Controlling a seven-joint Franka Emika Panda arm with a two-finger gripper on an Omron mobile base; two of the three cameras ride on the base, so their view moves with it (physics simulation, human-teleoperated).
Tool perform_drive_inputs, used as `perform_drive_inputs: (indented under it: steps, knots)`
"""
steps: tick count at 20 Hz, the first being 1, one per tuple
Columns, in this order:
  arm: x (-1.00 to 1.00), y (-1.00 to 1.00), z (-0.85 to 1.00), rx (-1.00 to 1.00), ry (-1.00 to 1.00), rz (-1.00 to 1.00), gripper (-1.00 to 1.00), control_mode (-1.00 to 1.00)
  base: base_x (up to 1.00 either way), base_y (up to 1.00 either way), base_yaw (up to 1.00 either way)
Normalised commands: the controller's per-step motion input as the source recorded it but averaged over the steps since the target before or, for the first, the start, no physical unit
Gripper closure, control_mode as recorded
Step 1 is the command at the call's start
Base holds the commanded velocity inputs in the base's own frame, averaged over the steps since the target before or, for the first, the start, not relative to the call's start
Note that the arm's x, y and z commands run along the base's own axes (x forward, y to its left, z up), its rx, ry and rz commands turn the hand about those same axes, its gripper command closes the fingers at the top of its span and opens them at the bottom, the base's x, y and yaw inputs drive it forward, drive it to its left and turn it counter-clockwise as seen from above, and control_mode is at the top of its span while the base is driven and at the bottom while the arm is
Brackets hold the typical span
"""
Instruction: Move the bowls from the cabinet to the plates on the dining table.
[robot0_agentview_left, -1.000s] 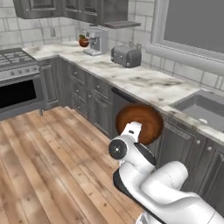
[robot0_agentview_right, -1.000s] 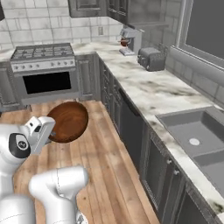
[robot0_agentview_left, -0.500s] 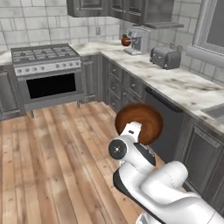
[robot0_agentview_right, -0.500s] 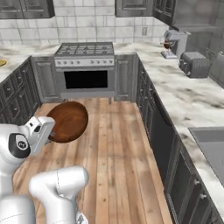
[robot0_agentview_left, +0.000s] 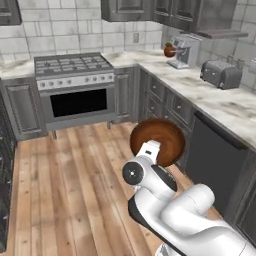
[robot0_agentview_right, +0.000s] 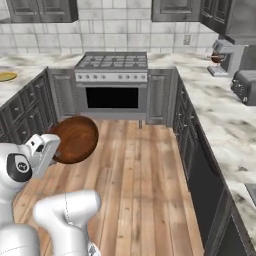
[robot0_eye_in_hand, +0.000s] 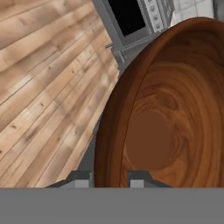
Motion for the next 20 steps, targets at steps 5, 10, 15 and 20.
perform_drive_inputs:
  steps: [5, 10, 15, 20]
  knots:
    - [0.00, 0.00, 0.00, 0.00, 0.00, 0.00, 1.00, 1.00, 1.00, -0.11, 0.12]
    - [0.00, 0.00, 0.00, 0.00, 0.00, 0.00, 1.00, 1.00, 1.00, -0.15, 0.12]
    - [0.00, 0.00, 0.00, 0.00, 0.00, 0.00, 1.00, 1.00, 1.00, -0.06, 0.16]
    - [0.00, 0.00, 0.00, 0.00, 0.00, 0.00, 1.00, 1.00, 1.00, 0.00, 0.28]
